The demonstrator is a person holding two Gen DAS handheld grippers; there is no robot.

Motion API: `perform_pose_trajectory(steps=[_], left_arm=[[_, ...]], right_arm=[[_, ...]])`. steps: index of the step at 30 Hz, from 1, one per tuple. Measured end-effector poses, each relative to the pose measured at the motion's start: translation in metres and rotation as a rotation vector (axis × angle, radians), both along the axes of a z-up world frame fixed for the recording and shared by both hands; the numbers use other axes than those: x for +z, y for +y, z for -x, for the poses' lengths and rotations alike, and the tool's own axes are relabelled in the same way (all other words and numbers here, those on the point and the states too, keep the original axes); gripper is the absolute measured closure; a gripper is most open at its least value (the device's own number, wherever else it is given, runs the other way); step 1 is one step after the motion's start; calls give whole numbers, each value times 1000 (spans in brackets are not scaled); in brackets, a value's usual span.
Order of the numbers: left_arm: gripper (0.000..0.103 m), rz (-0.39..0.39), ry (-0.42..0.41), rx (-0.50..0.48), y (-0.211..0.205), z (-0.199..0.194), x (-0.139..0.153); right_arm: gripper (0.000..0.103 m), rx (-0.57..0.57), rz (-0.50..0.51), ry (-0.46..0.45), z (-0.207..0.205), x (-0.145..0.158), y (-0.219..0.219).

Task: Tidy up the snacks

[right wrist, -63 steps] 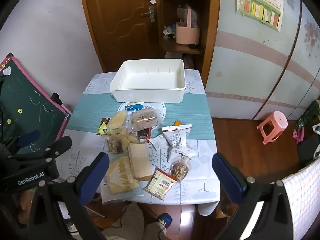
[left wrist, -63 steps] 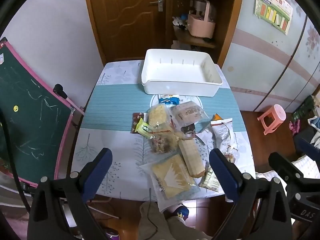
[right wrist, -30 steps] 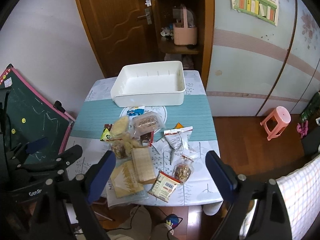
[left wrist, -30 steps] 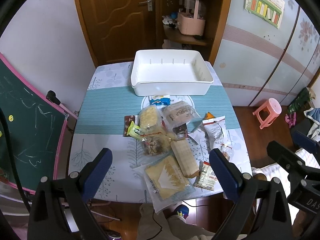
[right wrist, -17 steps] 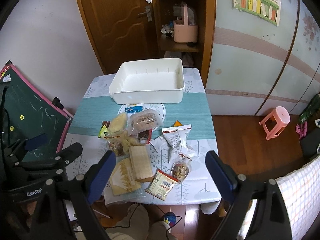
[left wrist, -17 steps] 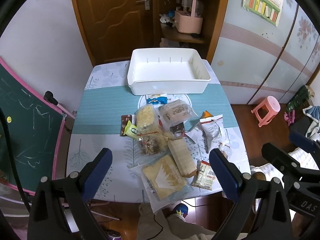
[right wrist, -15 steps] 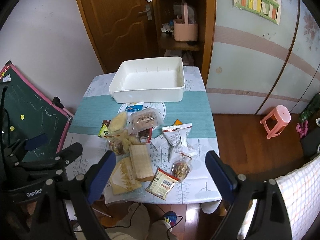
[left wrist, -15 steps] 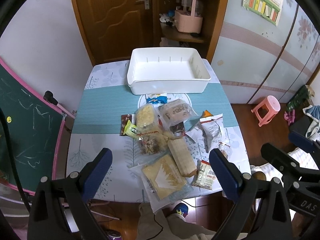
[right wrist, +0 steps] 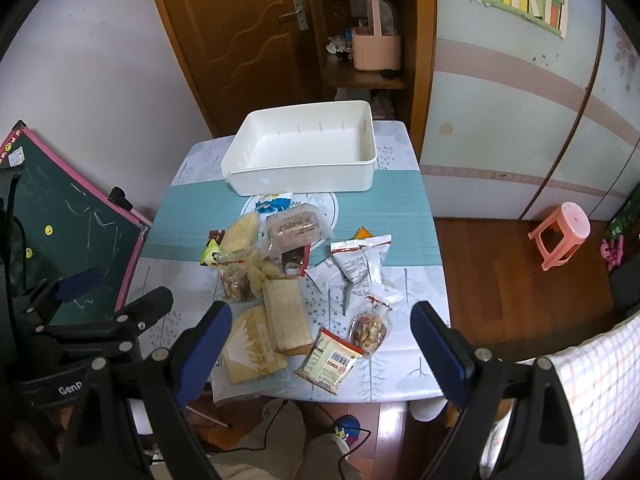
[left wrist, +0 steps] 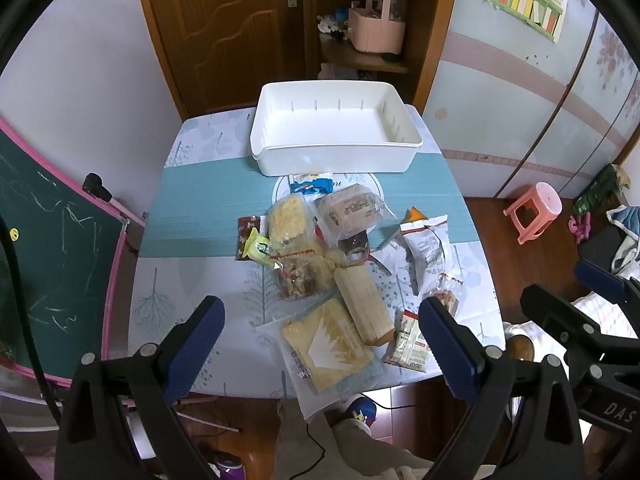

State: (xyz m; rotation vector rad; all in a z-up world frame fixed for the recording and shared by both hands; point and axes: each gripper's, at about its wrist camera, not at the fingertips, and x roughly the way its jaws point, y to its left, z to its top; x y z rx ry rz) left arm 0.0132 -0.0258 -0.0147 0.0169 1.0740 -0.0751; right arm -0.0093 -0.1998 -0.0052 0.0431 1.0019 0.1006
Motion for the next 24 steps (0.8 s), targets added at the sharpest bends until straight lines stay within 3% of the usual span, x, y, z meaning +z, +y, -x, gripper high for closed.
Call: perform_pose_trajectory(steps=[13, 24], left_arm=[[6, 41, 96, 12, 10, -9, -31], [6, 50, 182, 54, 44, -11, -105]], right_arm=[[15, -17, -2, 37, -9, -21, -9], [20, -32, 31, 103, -32, -75, -29]])
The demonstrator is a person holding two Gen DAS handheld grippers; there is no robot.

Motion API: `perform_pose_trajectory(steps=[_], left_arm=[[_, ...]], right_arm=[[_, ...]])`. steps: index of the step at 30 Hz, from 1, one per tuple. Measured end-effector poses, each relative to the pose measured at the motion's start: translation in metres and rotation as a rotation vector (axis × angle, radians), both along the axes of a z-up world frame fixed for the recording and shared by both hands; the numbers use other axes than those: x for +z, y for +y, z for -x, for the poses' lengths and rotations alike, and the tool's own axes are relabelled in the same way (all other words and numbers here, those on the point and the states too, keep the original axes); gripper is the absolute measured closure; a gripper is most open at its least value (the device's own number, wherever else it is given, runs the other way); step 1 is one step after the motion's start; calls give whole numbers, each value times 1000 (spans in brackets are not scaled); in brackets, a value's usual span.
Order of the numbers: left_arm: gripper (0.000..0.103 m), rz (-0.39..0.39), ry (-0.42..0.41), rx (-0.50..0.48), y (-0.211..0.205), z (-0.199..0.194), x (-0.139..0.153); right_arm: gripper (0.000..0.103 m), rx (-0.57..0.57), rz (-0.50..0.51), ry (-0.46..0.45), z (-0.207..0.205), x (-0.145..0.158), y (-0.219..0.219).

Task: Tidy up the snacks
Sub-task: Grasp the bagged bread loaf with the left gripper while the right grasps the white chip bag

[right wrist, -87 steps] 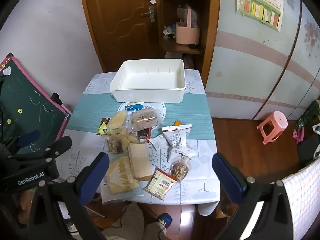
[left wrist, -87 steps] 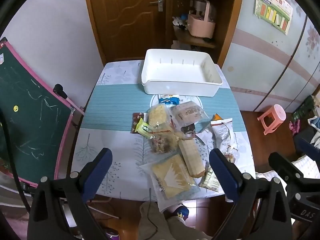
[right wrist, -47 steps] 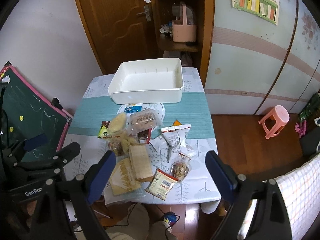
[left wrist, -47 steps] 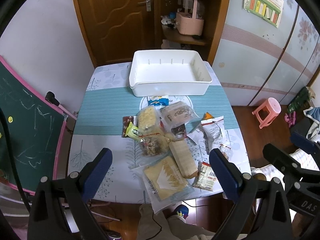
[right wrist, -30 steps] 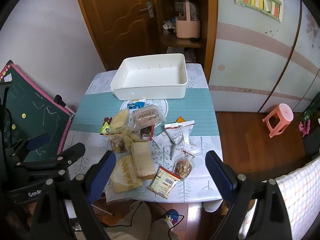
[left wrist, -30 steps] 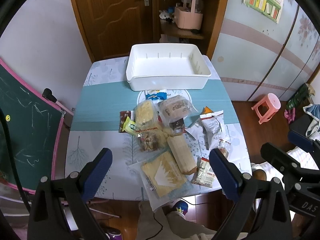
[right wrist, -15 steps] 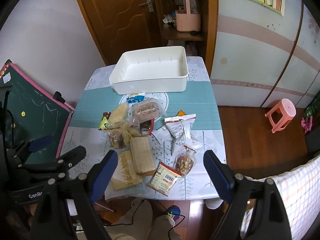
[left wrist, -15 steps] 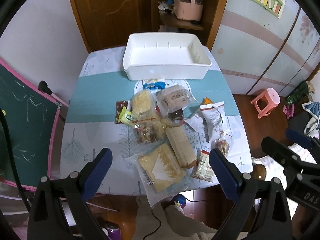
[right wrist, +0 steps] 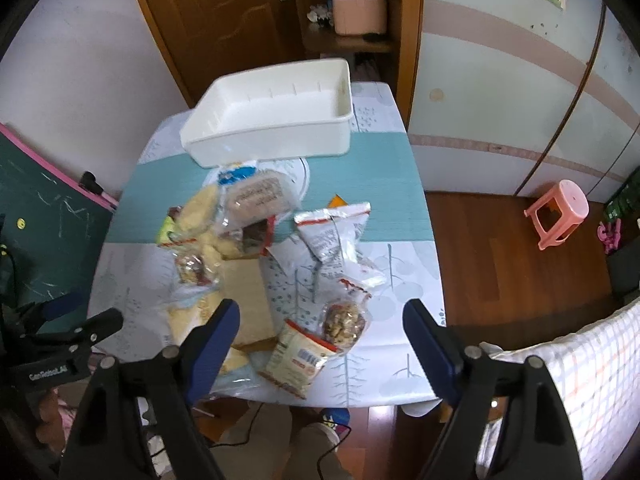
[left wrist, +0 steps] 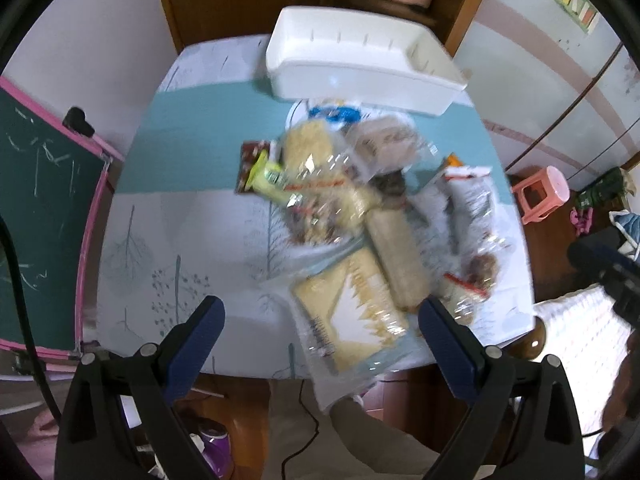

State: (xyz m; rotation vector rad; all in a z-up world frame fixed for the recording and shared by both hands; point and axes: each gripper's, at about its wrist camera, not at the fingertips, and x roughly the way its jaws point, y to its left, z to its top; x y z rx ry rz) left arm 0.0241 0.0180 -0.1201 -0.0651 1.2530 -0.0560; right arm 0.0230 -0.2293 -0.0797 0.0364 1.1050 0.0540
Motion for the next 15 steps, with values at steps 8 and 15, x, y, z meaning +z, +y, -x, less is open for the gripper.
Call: perform_pose_trajectory(steps=[8, 15], left_arm=[[6, 122, 136, 53, 22, 9, -73], [6, 252, 222, 93, 25, 10, -123]], right_arm=[[23, 4, 15, 59, -18, -43, -9], [23, -7, 25, 105, -36, -79, -13]])
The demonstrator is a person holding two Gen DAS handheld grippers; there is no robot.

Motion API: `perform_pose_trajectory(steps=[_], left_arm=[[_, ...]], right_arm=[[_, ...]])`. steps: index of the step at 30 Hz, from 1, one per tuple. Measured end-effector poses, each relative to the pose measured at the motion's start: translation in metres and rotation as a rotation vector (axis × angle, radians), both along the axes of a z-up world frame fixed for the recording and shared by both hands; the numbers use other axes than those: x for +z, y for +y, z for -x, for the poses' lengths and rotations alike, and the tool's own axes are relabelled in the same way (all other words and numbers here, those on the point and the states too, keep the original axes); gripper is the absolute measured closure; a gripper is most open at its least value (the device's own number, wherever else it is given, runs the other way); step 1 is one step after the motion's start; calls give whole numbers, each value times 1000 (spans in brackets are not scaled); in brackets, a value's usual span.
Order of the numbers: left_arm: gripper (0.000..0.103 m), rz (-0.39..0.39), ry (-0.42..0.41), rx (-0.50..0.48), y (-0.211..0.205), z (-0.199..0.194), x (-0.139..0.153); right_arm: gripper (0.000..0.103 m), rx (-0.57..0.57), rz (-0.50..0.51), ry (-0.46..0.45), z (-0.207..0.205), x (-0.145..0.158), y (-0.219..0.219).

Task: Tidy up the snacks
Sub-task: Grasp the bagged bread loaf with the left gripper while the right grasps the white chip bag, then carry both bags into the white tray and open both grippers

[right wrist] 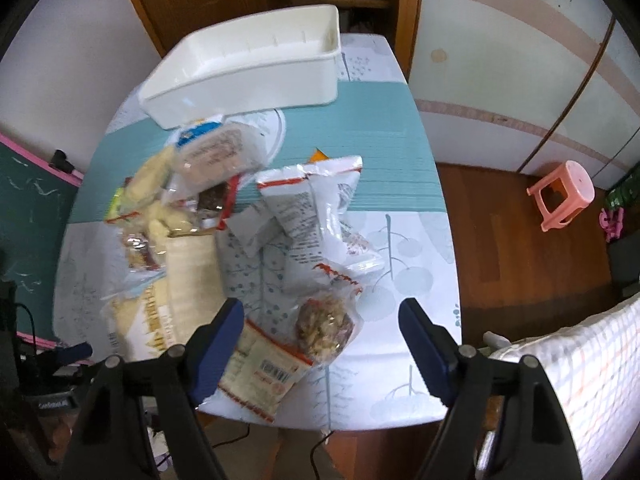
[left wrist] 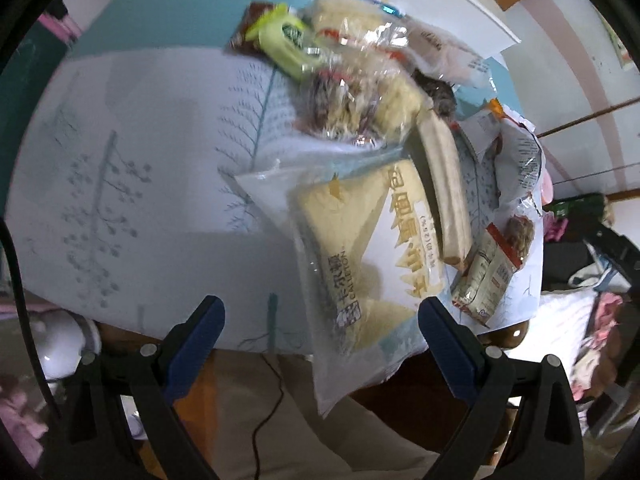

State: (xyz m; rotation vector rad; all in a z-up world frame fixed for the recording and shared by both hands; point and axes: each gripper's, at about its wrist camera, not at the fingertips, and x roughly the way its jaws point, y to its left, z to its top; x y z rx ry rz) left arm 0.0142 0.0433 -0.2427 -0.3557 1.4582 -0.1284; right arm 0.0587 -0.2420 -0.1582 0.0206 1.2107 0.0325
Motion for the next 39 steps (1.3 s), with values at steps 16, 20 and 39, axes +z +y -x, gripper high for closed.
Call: perform_pose_trajectory(steps=[16, 20, 39], left_arm=[[6, -80, 54, -39, -54, -18, -28], [3, -111, 69, -56, -73, -22, -29], [86, 58, -104, 18, -88, -51, 29]], right_arm=[[23, 31, 50, 3, -58, -31, 9], [24, 46, 80, 32, -74, -46, 16], [66, 111, 89, 70, -74, -58, 25]])
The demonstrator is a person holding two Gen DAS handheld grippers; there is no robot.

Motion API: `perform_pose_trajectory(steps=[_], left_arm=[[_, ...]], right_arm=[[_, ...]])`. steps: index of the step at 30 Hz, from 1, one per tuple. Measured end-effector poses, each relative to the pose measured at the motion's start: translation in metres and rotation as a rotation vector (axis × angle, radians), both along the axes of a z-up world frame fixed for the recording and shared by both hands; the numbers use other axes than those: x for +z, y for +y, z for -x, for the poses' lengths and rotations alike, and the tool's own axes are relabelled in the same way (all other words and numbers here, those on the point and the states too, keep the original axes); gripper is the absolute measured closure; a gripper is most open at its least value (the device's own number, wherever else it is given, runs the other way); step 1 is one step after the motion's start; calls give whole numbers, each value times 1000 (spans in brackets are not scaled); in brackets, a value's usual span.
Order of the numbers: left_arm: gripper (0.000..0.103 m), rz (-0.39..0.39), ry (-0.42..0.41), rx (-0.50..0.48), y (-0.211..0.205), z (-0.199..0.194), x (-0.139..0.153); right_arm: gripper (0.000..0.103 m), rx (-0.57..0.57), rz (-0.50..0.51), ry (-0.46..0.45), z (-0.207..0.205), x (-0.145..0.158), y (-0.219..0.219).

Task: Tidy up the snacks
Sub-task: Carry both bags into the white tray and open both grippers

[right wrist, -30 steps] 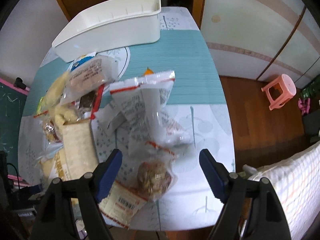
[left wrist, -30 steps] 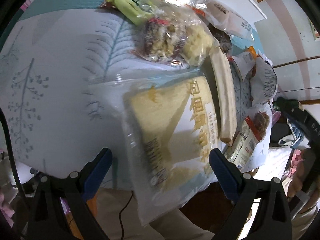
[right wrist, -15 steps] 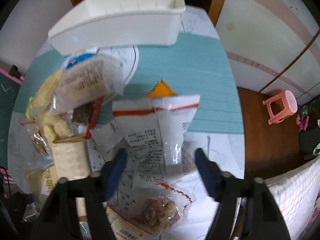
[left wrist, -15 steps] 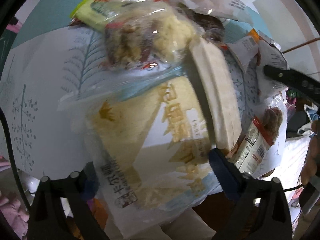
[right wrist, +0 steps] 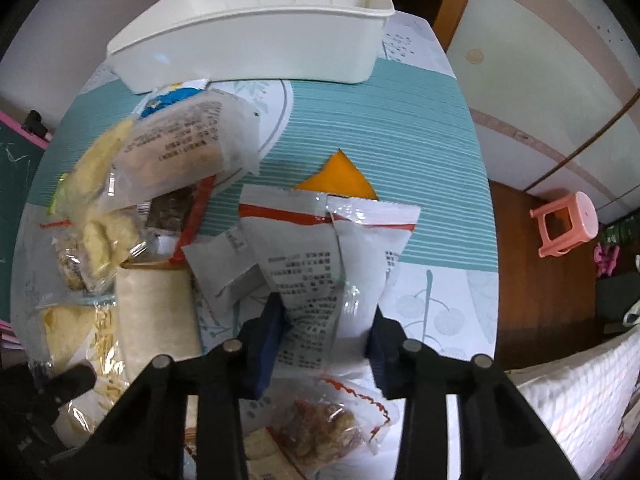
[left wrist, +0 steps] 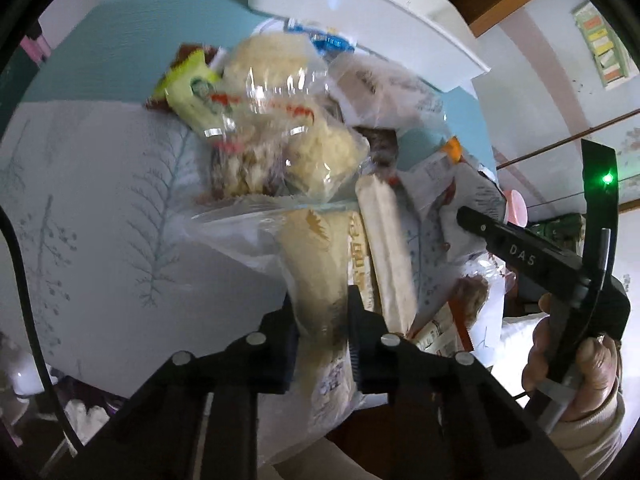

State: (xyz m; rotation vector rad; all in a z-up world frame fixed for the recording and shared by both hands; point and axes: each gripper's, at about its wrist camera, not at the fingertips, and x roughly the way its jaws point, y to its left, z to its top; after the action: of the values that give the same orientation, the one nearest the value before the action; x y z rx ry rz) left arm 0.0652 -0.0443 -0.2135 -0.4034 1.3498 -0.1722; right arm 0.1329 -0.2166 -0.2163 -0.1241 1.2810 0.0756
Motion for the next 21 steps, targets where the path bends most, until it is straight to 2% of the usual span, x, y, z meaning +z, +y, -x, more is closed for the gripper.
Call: perform_pose_trajectory(steps=[5, 8, 12, 14, 16, 21], left_arm=[[86, -35, -37, -10, 9, 1, 22], [86, -61, -94, -19, 26, 7, 49], [86, -77, -197, -19, 42, -7, 102], [86, -87, -260, -14, 50, -18, 133], [86, -98, -312, -12, 57, -30, 158], [86, -168, -442, -40, 64, -78, 208]], right_arm=[[68, 13, -41, -39, 3, 17, 0], [68, 2, -89, -45, 3, 32, -2], [68, -6, -131, -65, 5, 56, -2], [68, 0, -168, -87, 3, 82, 3], [68, 2, -176, -95, 1, 89, 5], [68, -3, -235, -159, -20, 139, 17]])
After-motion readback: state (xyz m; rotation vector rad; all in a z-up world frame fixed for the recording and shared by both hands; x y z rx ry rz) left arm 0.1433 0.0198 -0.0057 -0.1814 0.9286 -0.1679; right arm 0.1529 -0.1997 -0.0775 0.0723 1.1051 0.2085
